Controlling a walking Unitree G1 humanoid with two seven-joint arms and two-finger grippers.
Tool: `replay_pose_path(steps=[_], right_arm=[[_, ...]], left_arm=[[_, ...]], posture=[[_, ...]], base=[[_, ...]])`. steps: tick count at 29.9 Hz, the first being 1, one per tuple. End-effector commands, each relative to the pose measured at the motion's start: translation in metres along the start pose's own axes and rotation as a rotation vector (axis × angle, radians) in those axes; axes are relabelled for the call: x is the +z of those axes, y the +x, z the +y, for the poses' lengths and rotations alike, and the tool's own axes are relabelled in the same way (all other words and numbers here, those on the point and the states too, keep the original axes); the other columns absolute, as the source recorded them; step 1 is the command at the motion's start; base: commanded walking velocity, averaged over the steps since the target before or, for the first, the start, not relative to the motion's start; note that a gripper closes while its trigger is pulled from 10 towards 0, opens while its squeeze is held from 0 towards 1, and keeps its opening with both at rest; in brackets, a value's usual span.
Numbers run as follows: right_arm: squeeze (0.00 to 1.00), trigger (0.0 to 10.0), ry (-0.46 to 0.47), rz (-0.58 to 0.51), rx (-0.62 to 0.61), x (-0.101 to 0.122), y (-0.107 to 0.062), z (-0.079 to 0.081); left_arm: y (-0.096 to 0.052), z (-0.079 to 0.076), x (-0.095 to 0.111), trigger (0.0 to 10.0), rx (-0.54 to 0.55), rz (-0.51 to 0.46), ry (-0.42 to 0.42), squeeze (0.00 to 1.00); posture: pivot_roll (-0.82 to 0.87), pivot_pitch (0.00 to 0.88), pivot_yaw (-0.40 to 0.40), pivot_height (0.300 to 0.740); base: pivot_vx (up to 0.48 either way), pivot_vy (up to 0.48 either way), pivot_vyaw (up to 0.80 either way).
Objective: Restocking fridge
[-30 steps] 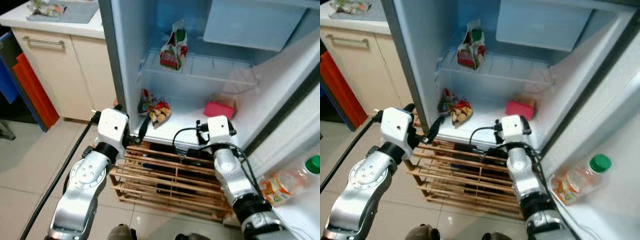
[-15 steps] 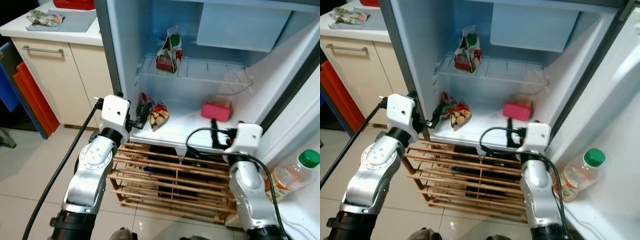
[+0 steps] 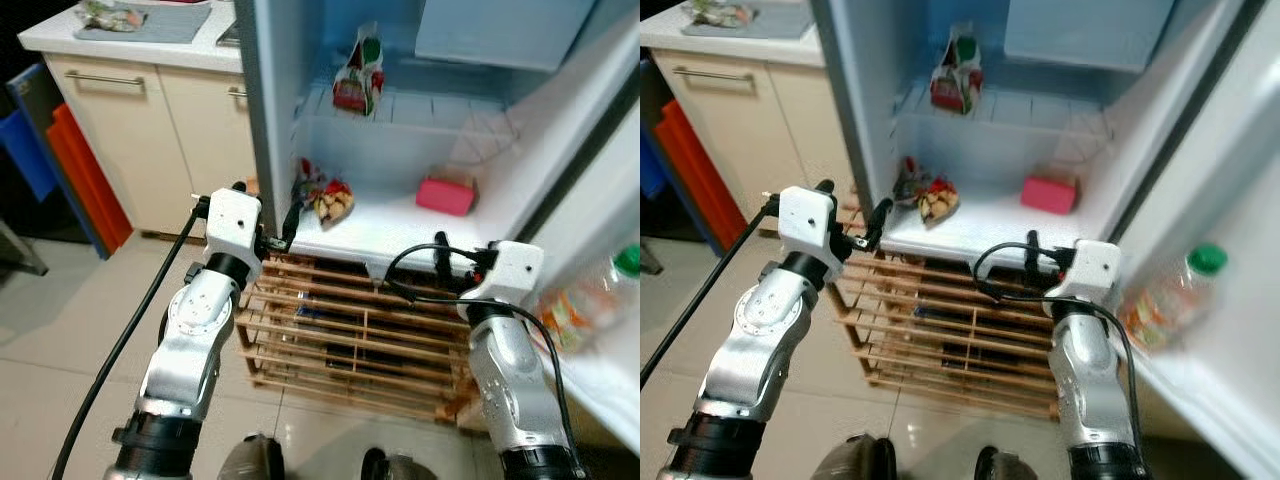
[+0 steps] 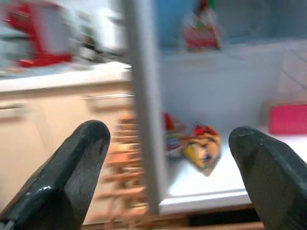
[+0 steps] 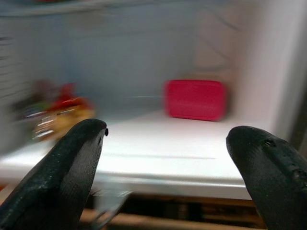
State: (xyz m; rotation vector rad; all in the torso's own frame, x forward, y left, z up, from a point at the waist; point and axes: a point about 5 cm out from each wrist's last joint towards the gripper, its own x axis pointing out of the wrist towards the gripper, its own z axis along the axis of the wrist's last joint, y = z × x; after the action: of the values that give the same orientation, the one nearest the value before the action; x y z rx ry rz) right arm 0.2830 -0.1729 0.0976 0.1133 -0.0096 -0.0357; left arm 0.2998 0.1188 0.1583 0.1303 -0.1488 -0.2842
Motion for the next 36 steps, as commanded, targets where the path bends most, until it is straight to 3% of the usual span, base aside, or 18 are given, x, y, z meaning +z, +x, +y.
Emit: replay_pose_path(steps=[1, 7, 15, 25, 28, 30, 31, 33, 35, 36], right_arm=[[0.0, 10.0, -0.025, 0.011, 0.047, -0.001, 0.001, 0.008], [0.0, 10.0, -0.04, 0.036, 0.062, -0.009, -0.005, 0.01], [0.0, 10.0, -0.091, 0.097, 0.087, -0.024, -0.013, 0.006], [0.0, 10.0, -0.172, 0.235, 0.01, -0.045, -0.025, -0.015], [0.0, 10.0, -0.198, 0.314, 0.043, -0.057, -0.034, -0.019], [0.0, 10.0, -0.257, 0.541, 0.074, -0.088, -0.061, -0.037], [0.0, 10.0, -0.257, 0.541, 0.074, -0.088, -0.061, -0.037], [0.0, 10.0, -0.27, 0.676, -0.015, -0.102, -0.074, -0.059], [0.0, 10.0, -0.307, 0.728, -0.096, -0.105, -0.073, -0.074], [0.0, 10.0, -0.307, 0.728, -0.096, -0.105, -0.073, -0.074]], left_arm=[[-0.003, 0.004, -0.004, 10.0, 0.019, 0.013, 0.014, 0.0], [-0.006, 0.003, -0.004, 10.0, -0.015, 0.002, 0.009, 0.0], [-0.004, -0.004, -0.003, 10.0, -0.068, -0.016, -0.011, 0.0], [-0.003, -0.008, -0.003, 10.0, -0.094, -0.023, -0.028, 0.0], [-0.003, -0.008, -0.003, 10.0, -0.084, -0.027, -0.049, 0.0], [-0.003, -0.002, -0.004, 10.0, -0.057, -0.016, -0.036, 0.0], [-0.003, -0.002, -0.004, 10.0, -0.057, -0.016, -0.036, 0.0], [-0.003, 0.003, -0.009, 10.0, -0.024, 0.016, -0.035, 0.0], [-0.003, 0.006, -0.017, 10.0, -0.008, 0.068, -0.023, 0.0], [-0.003, 0.006, -0.017, 10.0, -0.008, 0.068, -0.023, 0.0]], posture=[[0.0, 0.0, -0.008, 0.74], [0.0, 0.0, 0.0, 0.74], [-0.03, 0.0, 0.018, 0.74], [-0.05, 0.0, 0.03, 0.74], [-0.05, 0.0, 0.026, 0.74], [-0.05, 0.0, 0.025, 0.74], [-0.05, 0.0, 0.025, 0.74], [-0.05, 0.0, 0.028, 0.74], [-0.04, 0.0, 0.028, 0.74], [-0.04, 0.0, 0.028, 0.74]], base=[[0.0, 0.0, 0.0], [0.0, 0.0, 0.0], [0.0, -0.475, 0.0], [0.0, -0.466, 0.0], [0.212, -0.359, 0.0], [0.0, 0.0, 0.0], [0.0, 0.0, 0.0], [0.0, 0.0, 0.0], [0.0, 0.0, 0.0], [0.0, 0.0, 0.0]])
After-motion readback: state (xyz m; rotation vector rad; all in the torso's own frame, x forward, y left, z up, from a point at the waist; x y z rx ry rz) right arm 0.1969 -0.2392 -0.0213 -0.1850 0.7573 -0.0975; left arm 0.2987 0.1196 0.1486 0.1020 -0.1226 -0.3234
